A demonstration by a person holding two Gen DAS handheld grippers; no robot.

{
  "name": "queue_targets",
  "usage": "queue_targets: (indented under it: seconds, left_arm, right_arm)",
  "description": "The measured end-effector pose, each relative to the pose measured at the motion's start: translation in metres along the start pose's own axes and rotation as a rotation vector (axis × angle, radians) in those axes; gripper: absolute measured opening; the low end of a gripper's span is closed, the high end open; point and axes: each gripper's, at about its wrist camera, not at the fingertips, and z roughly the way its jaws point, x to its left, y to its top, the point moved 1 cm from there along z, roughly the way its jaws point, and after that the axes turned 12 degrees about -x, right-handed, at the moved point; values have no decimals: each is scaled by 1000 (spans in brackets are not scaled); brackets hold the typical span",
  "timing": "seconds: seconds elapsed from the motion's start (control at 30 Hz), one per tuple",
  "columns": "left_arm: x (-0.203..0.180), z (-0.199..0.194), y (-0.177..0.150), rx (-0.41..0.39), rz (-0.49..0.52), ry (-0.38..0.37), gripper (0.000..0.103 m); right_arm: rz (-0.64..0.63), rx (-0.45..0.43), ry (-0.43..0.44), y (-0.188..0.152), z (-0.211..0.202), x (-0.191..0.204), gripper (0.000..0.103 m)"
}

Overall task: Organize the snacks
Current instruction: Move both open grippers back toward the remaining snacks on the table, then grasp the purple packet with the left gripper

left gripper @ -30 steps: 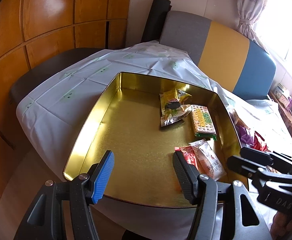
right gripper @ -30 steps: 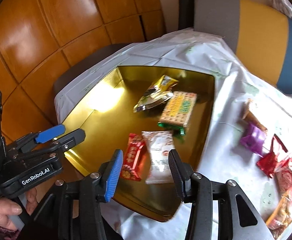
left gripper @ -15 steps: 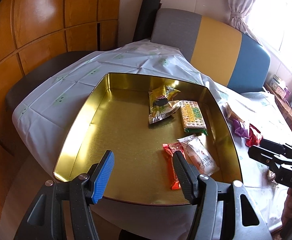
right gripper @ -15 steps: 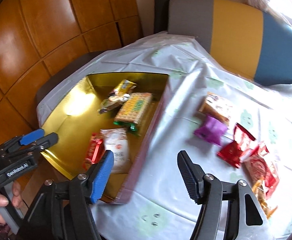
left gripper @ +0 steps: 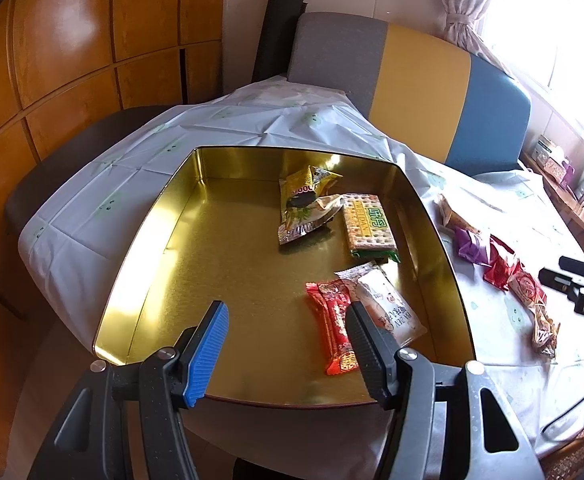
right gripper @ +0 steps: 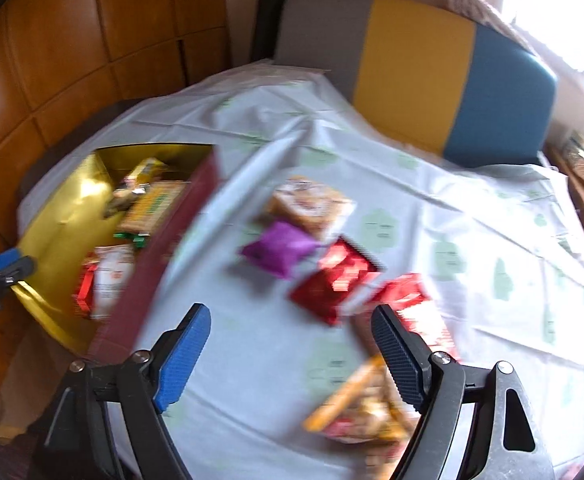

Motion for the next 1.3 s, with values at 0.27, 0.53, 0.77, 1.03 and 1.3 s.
queue_targets:
  seconds: [0.27,0.53,0.77,1.03,1.3]
  left_arm:
    - [-16,1,0,8,45,-20,62]
    - [-35,4,2,24,80,-71,60]
    - [-71,6,12,45,157,-172,55]
    - [-142,20,36,65,254,-313,55]
    - [-204,78,45,167,303,-355,55]
  right_arm:
    - [175,26,-188,-21,12,-96,85]
    - [406,154,-251,-37,28,-145,87]
    - [426,159,-228,-37,31,-143,87]
    - [483,107,-215,-28,18,-148,87]
    - [512,61,-183,-20,9,-149,89]
